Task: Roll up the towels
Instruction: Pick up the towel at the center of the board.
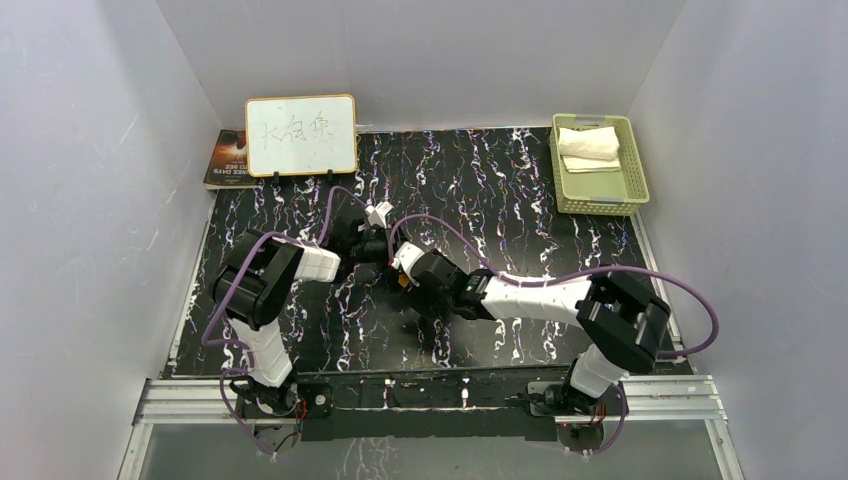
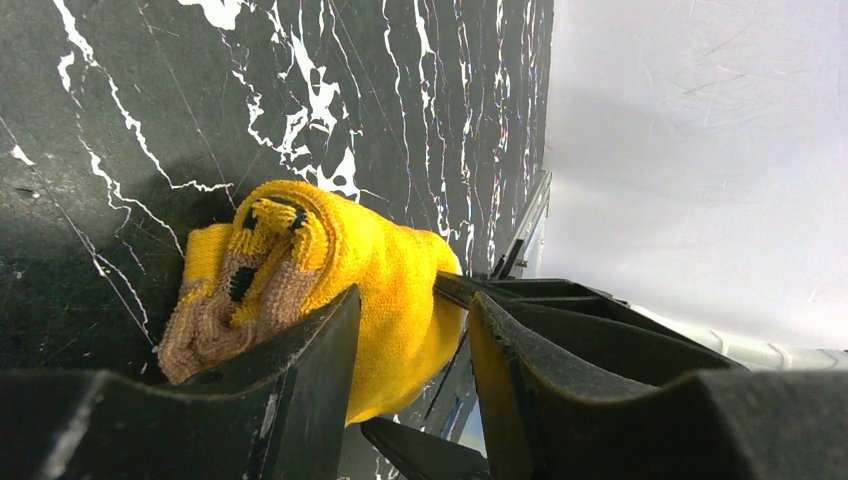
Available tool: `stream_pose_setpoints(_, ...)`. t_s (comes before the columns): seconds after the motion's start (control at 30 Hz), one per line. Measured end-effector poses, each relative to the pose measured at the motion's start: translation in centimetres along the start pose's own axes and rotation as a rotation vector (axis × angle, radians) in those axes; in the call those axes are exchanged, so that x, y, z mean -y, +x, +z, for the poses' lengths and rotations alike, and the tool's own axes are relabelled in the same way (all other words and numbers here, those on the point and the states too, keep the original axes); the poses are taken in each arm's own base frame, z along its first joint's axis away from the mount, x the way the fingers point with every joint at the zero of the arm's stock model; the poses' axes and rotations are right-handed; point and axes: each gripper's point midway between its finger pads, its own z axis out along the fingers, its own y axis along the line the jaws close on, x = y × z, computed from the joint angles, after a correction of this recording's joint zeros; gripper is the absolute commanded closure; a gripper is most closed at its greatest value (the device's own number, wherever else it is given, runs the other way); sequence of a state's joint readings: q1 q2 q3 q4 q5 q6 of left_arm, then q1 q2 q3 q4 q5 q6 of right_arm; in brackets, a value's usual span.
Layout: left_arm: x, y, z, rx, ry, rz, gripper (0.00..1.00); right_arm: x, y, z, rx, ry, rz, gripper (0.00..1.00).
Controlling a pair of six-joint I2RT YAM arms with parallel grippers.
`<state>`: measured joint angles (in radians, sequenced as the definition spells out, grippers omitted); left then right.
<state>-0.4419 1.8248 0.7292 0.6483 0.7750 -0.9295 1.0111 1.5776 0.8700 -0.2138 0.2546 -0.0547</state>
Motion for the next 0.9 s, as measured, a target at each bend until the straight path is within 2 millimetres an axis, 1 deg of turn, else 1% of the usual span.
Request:
stream_pose_setpoints(0.17, 0.1, -0.1, 0.1, -0.004, 0.001, 0.004, 0.56, 1.2, 0.3, 0.7, -0.024, 0.083, -0.013, 0.28)
stream_pose_setpoints(0.3, 0.0, -0.1, 0.4, -0.015, 0.004, 0.002, 0.56, 2.2, 0.7, 0.8, -0.041, 0.144, -0.022, 0.29)
stream_pose_setpoints(0.47, -0.1, -0.2, 0.5, -0.024, 0.009, 0.0, 0.56, 2.6, 1.5, 1.3, -0.069, 0.18, -0.034, 0.34)
stream_pose_setpoints(0.53, 0.0, -0.2, 0.6, -0.026, 0.012, 0.001, 0.56, 2.6, 1.4, 1.4, -0.068, 0.187, -0.037, 0.39)
stream_pose_setpoints(0.63, 0.0, -0.2, 0.6, -0.031, 0.014, 0.0, 0.56, 2.4, 1.4, 1.6, -0.07, 0.19, -0.045, 0.54)
stream_pose_setpoints(0.7, 0.0, -0.2, 0.7, -0.035, 0.017, -0.001, 0.56, 2.3, 1.5, 1.7, -0.073, 0.188, -0.048, 0.61)
stream_pose_setpoints(0.9, 0.2, -0.3, 0.8, -0.048, 0.016, 0.004, 0.56, 2.0, 1.4, 1.9, -0.072, 0.168, -0.049, 0.77)
